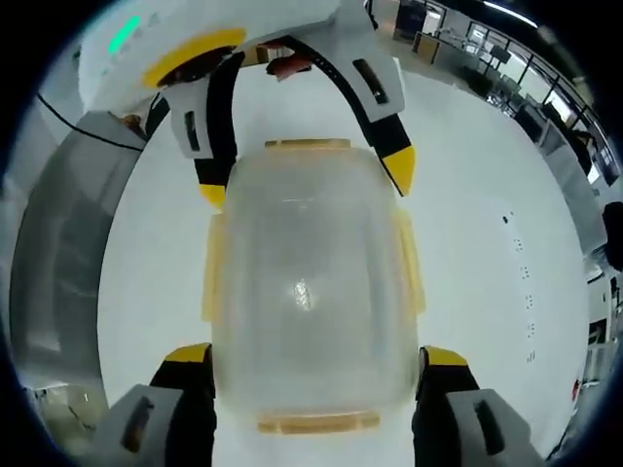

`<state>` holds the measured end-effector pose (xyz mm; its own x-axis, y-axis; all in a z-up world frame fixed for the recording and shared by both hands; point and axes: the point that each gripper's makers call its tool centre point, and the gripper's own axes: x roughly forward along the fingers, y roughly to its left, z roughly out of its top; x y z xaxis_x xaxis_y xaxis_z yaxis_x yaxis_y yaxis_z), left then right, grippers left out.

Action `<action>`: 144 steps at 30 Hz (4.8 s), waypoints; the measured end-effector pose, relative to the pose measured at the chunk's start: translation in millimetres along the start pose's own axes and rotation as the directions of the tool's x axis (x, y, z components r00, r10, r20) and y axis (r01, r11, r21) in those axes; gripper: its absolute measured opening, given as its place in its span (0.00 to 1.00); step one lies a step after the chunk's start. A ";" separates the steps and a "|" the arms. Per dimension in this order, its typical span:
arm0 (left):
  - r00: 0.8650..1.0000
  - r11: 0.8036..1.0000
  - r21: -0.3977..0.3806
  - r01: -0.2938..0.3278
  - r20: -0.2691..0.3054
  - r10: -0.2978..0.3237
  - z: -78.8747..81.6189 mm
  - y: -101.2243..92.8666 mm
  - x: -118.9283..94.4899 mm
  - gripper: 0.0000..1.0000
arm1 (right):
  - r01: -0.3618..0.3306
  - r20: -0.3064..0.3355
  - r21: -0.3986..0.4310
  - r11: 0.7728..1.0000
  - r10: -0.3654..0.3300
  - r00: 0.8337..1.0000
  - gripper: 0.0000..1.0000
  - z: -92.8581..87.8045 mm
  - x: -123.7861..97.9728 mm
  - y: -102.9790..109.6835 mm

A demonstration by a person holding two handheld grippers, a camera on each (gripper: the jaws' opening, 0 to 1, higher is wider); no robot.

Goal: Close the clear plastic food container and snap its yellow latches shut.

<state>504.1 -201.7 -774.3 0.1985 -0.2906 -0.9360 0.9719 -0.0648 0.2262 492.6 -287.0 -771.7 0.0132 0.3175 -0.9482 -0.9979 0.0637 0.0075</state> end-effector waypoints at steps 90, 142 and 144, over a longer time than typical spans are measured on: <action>0.990 0.960 -0.275 -0.053 0.115 0.087 -97.5 -17.8 -51.0 0.90 | 0.112 0.138 0.167 0.980 -0.136 0.981 0.81 81.4 3.8 23.5; 0.887 0.703 -0.702 -0.113 0.248 0.390 -109.8 -68.2 -103.3 0.88 | 0.219 0.323 0.547 0.808 -0.446 0.835 0.81 75.7 -27.0 79.9; 0.880 0.694 -0.711 -0.115 0.251 0.404 -108.9 -69.2 -105.7 0.88 | 0.220 0.334 0.556 0.802 -0.458 0.824 0.81 75.3 -29.1 83.0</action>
<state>429.6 -62.5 -720.3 0.5352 -0.5212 -0.6647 0.7411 0.6674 0.0734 414.1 -219.8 -719.7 0.4888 0.5487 -0.6782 -0.7623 0.6467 -0.0262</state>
